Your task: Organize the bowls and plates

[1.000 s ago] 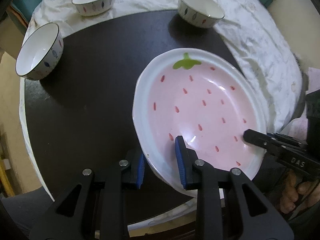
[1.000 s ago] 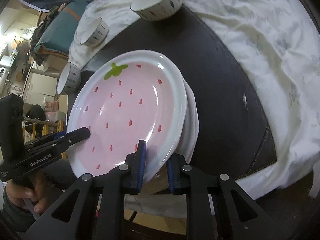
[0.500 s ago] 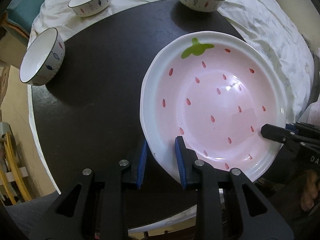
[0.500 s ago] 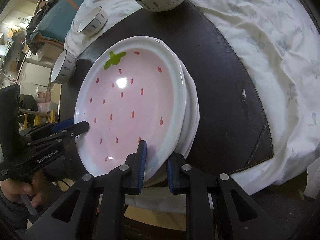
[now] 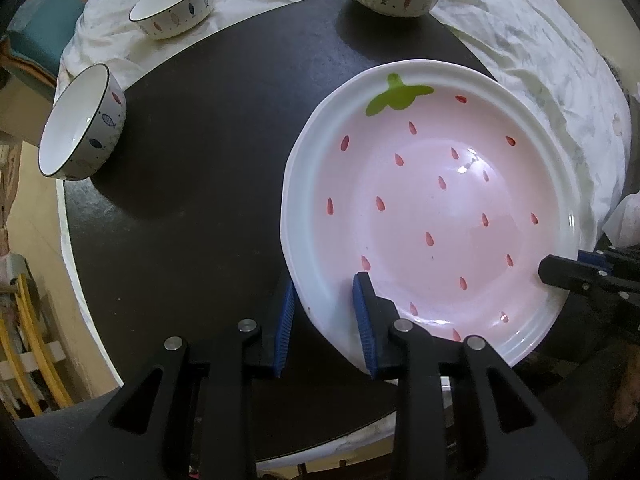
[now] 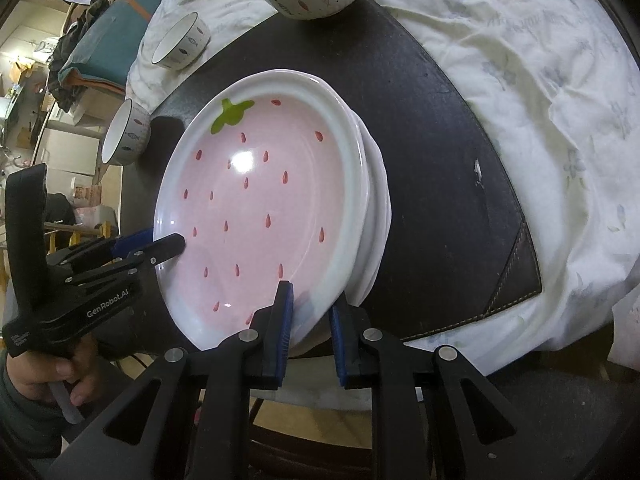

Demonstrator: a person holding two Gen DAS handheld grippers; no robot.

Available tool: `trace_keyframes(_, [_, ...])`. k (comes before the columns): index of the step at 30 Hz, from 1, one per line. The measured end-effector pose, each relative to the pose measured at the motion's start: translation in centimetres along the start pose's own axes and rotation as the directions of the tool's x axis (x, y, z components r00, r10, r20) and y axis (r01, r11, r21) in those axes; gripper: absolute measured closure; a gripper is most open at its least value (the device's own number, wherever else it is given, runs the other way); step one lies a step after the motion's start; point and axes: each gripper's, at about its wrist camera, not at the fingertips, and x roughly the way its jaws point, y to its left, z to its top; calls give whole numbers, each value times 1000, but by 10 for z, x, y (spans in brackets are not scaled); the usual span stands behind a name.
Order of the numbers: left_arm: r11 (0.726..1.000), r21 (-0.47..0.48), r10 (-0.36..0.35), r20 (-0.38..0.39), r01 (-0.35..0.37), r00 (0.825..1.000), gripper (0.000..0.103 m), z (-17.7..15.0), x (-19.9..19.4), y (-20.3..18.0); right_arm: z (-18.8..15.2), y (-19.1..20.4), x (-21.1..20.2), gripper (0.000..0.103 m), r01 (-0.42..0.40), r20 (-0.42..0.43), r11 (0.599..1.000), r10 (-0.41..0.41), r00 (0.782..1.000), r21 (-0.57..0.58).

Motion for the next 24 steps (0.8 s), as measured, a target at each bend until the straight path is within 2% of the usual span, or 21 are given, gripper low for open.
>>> trace_keyframes(2, [1000, 21, 17, 3, -17, 1000, 74, -1, -2, -5, -2, 0, -1, 84, -4, -3, 1000, 4, 1000, 3])
trace_keyframes(7, [999, 13, 46, 2, -46, 999, 58, -3, -3, -2, -2, -1, -1, 84, 3, 0, 1000, -3, 1000, 1])
trace_keyframes(11, [999, -19, 35, -4, -35, 999, 49, -2, -2, 10, -1, 0, -2, 84, 14, 4, 1000, -14, 1000, 5])
trace_keyframes(16, [995, -93, -23, -21, 21, 1000, 47, -1, 1, 24, 0, -4, -6, 83, 1, -7, 1000, -1, 1000, 29])
trace_keyframes(22, [997, -74, 2, -13, -3, 1000, 47, 0, -1, 22, -2, -4, -13, 80, 21, -2, 999, -21, 1000, 35])
trace_keyframes(24, [997, -72, 13, -11, -14, 1000, 45, 0, -2, 21, -2, -8, -13, 80, 56, -5, 997, -56, 998, 52])
